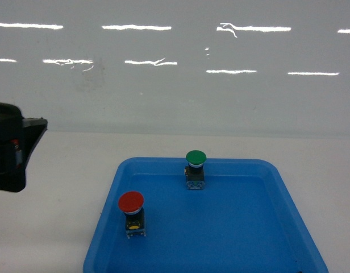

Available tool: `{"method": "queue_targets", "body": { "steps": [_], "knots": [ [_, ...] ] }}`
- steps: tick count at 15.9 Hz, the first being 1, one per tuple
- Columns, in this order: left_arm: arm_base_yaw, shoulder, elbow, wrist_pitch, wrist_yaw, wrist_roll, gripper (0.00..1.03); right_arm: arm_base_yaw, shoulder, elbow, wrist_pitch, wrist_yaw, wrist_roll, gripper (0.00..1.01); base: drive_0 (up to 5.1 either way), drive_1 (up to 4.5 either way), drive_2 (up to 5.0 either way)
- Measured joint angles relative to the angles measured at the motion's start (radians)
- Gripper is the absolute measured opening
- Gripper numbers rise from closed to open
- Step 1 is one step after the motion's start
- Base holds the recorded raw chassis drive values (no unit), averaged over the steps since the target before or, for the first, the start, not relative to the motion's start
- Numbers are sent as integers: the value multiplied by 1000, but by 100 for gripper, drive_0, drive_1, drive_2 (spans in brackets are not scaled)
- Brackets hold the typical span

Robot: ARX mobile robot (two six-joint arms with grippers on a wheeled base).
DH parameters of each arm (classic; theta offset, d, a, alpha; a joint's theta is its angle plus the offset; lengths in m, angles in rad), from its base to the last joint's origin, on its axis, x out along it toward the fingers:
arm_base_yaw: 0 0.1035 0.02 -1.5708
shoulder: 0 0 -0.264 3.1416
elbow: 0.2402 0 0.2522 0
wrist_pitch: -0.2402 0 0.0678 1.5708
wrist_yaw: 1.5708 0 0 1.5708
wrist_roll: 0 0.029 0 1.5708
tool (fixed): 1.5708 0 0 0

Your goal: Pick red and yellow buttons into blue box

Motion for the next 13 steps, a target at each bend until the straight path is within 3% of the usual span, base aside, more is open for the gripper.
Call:
{"method": "queue_targets", "body": {
  "steps": [4, 9, 11, 12, 13],
  "knots": [
    [-24, 269, 202, -12, 86, -69, 98, 0, 0, 0, 0, 0, 0, 25, 0, 0, 0],
    [21, 602, 424, -82, 151, -92, 98, 0, 0, 0, 0, 0, 0, 25, 0, 0, 0],
    [34, 667, 501, -134, 181, -94, 98, 0, 0, 0, 0, 0, 0, 25, 0, 0, 0],
    [35, 717, 569, -218, 208, -106, 98, 0, 0, 0, 0, 0, 0, 25, 0, 0, 0],
    [13, 735, 582, -325, 248, -157, 98, 0, 0, 0, 0, 0, 0, 25, 0, 0, 0]
  ]
}}
